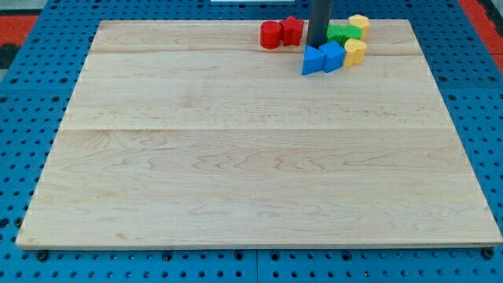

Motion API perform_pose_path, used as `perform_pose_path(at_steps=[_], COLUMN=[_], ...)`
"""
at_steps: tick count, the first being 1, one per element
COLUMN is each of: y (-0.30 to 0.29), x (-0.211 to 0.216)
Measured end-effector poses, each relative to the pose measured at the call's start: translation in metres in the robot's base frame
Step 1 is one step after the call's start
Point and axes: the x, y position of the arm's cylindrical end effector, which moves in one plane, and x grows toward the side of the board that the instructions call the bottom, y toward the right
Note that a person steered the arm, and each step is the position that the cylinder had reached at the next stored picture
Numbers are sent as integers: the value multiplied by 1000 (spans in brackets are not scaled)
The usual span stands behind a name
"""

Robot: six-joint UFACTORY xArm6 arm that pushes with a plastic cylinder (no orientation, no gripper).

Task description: Move the green blocks and hexagon towards the top right side of the board

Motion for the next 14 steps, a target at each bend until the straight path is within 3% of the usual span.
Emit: perform_pose_path(at_steps=[2, 4, 14], y=[-14, 37, 67], x=[-3, -2, -21])
